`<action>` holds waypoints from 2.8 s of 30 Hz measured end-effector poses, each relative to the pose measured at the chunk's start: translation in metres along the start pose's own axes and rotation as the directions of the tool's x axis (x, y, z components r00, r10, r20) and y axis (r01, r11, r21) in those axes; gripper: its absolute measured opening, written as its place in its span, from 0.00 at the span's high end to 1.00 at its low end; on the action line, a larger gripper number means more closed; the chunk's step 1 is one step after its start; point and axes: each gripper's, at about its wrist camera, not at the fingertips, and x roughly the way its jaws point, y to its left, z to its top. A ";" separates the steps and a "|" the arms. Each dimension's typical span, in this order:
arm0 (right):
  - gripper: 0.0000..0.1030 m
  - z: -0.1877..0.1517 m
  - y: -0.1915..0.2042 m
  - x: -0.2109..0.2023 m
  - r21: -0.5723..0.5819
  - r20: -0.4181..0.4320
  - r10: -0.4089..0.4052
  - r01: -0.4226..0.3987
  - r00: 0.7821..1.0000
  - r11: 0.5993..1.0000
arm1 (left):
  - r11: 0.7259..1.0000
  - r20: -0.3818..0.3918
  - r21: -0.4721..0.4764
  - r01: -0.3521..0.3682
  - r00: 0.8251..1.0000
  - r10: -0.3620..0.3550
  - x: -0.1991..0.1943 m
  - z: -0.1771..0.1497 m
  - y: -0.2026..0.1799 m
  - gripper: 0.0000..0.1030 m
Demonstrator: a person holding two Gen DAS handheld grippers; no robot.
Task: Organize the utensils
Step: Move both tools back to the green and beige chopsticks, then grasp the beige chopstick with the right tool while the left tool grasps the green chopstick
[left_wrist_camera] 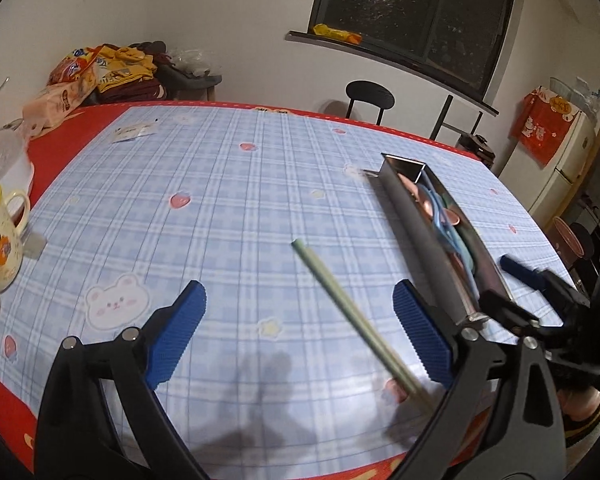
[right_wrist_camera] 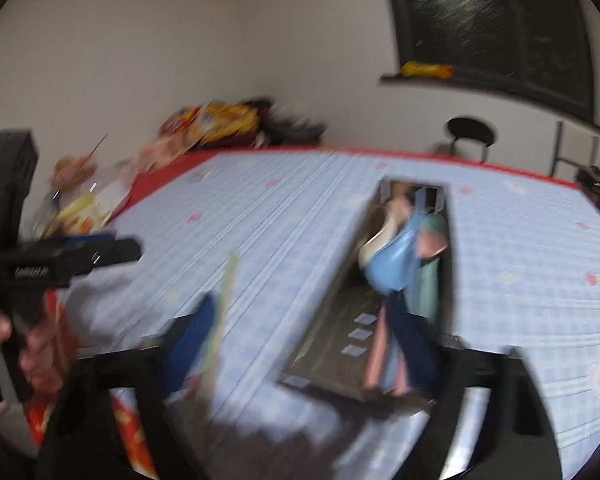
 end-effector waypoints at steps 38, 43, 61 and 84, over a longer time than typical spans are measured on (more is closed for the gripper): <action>0.90 -0.022 0.070 0.049 -0.144 -0.294 0.005 -0.050 0.956 0.988 | 0.995 -0.078 -0.027 0.095 0.992 -0.097 0.019 -0.028 0.021 0.49; 0.93 -0.023 0.063 0.042 -0.116 -0.305 0.038 -0.076 0.952 0.990 | 0.994 -0.104 -0.018 0.111 0.988 -0.112 0.029 -0.026 0.012 0.52; 0.93 -0.029 0.051 0.032 -0.095 -0.316 0.045 -0.079 0.948 0.992 | 0.989 -0.161 0.019 0.146 0.977 -0.141 0.048 -0.021 -0.013 0.52; 0.94 -0.035 0.047 0.028 -0.077 -0.294 0.060 -0.086 0.954 0.993 | 0.978 -0.238 0.199 0.068 0.971 -0.019 0.074 -0.028 -0.058 0.49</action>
